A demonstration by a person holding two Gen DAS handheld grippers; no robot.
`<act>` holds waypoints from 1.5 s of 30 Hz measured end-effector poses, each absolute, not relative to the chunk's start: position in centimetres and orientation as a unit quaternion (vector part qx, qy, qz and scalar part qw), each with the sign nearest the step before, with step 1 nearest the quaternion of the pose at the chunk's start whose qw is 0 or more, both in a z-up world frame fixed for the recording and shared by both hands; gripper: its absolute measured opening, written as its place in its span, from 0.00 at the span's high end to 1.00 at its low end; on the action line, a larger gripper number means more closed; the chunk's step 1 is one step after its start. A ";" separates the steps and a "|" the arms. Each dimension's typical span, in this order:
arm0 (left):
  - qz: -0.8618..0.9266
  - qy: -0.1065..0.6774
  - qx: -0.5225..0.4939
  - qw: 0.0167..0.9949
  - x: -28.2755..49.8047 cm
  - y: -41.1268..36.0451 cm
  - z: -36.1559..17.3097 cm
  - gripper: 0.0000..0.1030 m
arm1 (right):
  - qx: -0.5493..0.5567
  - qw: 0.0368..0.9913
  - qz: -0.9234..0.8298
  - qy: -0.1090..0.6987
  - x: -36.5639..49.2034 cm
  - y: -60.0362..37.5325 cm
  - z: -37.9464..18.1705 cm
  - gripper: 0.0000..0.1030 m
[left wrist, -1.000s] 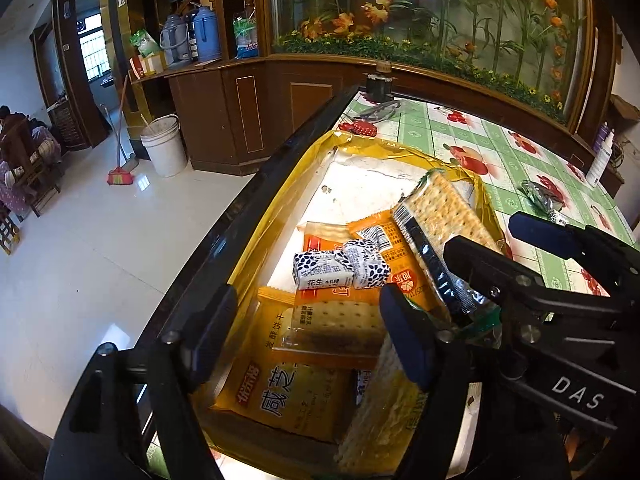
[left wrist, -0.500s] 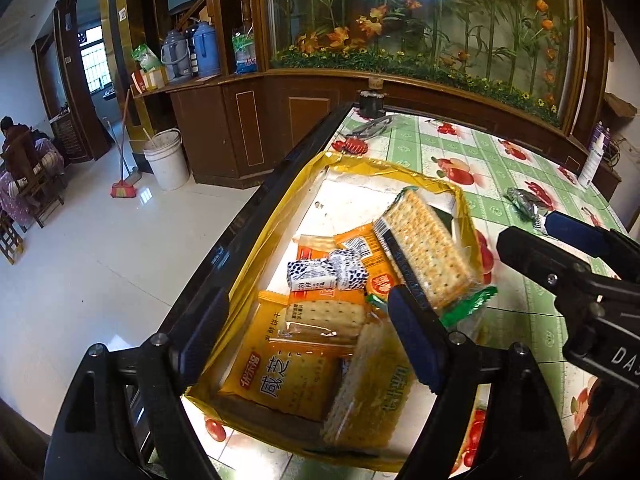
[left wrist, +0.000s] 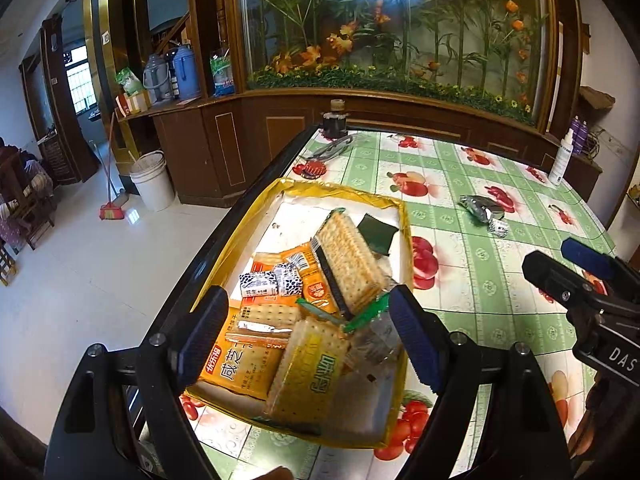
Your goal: Organize snacks
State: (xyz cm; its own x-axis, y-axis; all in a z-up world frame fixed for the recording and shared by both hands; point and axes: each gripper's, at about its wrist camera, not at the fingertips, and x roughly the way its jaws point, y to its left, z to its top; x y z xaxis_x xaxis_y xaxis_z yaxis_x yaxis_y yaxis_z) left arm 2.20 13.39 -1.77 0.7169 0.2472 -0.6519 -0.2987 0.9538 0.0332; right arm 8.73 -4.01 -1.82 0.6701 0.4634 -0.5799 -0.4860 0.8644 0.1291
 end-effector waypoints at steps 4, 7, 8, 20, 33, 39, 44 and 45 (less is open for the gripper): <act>0.158 0.333 -0.033 0.929 1.1 12.6 -1.2 0.19 | -0.017 0.915 0.252 0.315 8.2 -5.6 -2.2 0.18; 0.168 0.325 -0.034 0.930 0.2 12.1 -0.9 0.19 | -0.018 0.917 0.246 0.312 7.4 -6.5 -2.4 0.18; 0.168 0.323 -0.038 0.931 -0.3 12.1 -0.8 0.19 | -0.017 0.918 0.246 0.312 7.1 -6.6 -2.5 0.18; 0.206 0.289 -0.031 0.934 -4.7 12.1 0.5 0.19 | -0.059 0.911 0.300 0.276 4.1 -4.2 -1.2 0.17; 0.228 0.292 -0.025 0.929 -7.1 12.7 0.5 0.14 | -0.130 0.886 0.363 0.257 3.1 0.5 -1.7 0.16; 0.236 0.274 -0.021 0.932 -7.6 13.0 0.6 0.02 | -0.132 0.885 0.368 0.252 2.9 1.1 -1.7 0.16; 0.211 0.273 -0.032 0.938 -7.8 13.1 0.6 0.01 | -0.133 0.886 0.367 0.251 2.9 1.2 -1.7 0.16; 0.208 0.272 -0.036 0.939 -7.9 13.1 0.6 0.01 | -0.132 0.886 0.367 0.251 2.9 1.2 -1.7 0.16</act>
State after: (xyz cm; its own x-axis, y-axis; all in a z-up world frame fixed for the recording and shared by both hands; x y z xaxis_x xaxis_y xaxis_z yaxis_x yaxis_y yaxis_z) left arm -7.89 13.12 0.59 0.7654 0.3713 -0.5257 -0.4100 0.9109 0.0465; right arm 2.91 1.16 -1.68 0.6046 0.5841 -0.5415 -0.7167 0.6956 -0.0497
